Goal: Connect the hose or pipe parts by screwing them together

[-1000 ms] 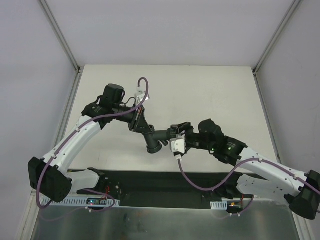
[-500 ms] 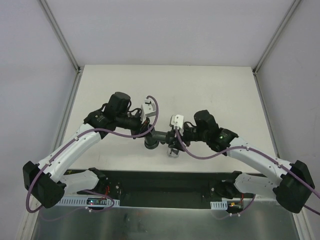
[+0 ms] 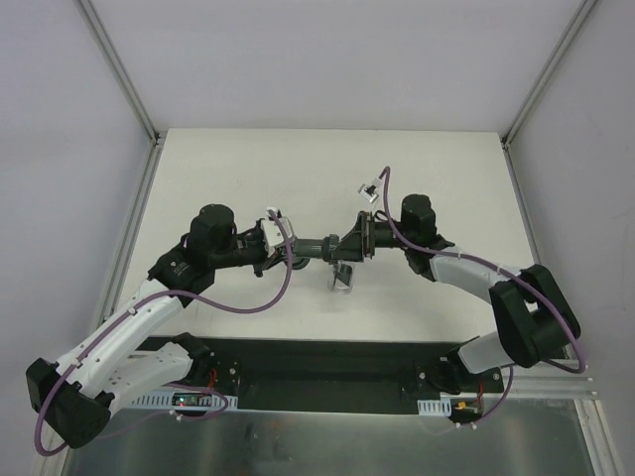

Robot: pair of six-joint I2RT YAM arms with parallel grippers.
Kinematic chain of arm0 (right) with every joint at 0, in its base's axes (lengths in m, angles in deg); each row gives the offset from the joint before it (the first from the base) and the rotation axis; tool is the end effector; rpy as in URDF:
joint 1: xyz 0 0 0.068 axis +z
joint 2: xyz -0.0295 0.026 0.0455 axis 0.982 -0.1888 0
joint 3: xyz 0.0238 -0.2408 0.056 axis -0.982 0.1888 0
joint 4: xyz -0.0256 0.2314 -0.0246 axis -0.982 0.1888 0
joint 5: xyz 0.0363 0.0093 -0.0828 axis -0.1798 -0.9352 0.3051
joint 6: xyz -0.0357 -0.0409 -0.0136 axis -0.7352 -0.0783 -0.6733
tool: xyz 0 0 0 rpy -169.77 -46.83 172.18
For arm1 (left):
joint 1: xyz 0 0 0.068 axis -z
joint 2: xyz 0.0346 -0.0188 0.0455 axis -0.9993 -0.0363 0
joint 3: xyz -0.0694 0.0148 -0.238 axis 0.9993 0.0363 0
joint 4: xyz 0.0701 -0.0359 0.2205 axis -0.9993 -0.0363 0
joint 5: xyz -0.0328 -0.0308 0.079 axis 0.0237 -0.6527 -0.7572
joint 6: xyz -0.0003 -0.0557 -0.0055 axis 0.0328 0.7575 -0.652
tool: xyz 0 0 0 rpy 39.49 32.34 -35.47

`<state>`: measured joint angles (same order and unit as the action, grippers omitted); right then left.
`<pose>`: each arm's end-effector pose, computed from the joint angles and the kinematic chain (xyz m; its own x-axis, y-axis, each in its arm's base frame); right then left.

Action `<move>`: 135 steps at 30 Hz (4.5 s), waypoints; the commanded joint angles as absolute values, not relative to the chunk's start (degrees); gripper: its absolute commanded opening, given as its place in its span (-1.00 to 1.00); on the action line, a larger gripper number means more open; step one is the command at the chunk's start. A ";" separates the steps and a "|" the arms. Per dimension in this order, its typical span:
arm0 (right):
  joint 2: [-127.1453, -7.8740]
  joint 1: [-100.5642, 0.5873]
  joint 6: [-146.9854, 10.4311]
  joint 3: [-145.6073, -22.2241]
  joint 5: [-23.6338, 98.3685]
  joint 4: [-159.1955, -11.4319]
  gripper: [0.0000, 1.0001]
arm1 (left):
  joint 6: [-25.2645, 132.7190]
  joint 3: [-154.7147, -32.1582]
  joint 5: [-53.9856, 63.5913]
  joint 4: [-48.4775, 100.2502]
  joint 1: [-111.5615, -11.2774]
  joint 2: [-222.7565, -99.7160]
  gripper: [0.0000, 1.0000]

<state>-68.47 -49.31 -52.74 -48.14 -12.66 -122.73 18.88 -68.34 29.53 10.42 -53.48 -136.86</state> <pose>0.2277 0.1680 0.2406 -0.4537 -0.0255 -0.8908 -0.8902 0.0601 0.4516 0.1454 -0.1253 0.3123 0.1312 0.3118 -0.9411 0.9265 0.2990 0.2283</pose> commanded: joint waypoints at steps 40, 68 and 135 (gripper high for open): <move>-39.51 -18.56 -150.06 -51.70 38.94 -83.27 0.28 | 51.91 -81.47 64.48 0.40 -64.01 -149.81 -1.00; -59.81 -45.45 -47.51 -49.85 -3.50 -124.92 -0.22 | 23.69 -67.23 30.66 14.73 -50.13 -133.11 -1.00; -61.48 -45.00 -55.27 -50.30 -6.84 -125.00 -0.35 | 19.74 -69.53 35.92 13.32 -53.29 -130.92 -1.00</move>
<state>-57.76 -40.99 -81.57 -51.26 -0.44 -105.77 22.68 -70.65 35.81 7.86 -54.97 -133.31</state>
